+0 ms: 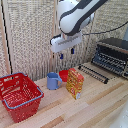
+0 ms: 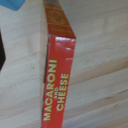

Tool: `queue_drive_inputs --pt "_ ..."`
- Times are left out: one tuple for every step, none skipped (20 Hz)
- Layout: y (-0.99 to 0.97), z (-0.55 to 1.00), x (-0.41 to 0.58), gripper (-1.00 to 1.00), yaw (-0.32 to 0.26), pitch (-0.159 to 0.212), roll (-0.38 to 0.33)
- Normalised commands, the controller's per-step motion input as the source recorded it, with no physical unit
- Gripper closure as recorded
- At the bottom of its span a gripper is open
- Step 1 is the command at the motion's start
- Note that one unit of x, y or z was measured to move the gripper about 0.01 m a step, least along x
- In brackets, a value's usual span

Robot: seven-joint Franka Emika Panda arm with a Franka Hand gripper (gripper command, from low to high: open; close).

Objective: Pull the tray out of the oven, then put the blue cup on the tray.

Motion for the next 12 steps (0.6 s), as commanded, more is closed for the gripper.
queue_drive_inputs --pt "-0.56 0.00 -0.014 -1.00 0.065 0.000 -0.258" --pt "-0.59 0.01 -0.009 -1.00 0.047 0.000 -0.264" --pt "-0.62 0.01 0.000 -1.00 0.033 0.000 -0.268" --pt "-0.66 0.00 0.000 -1.00 0.013 0.000 -0.273" --pt "-0.70 0.00 0.000 -1.00 0.000 0.000 -0.274" --pt "-0.74 0.00 0.000 -1.00 0.000 0.000 -0.267" --pt "-0.79 0.00 0.000 -1.00 0.000 0.002 -0.257" --pt "-0.81 0.00 0.011 -1.00 0.000 0.005 -0.250" --pt "-0.82 0.00 0.034 -1.00 0.000 0.000 -0.251" --pt "-0.79 0.00 0.071 -1.00 0.000 0.000 -0.257" --pt "-0.75 0.00 0.100 -1.00 0.000 0.000 -0.255" --pt "-0.74 0.00 0.100 -1.00 0.000 0.000 -0.255"
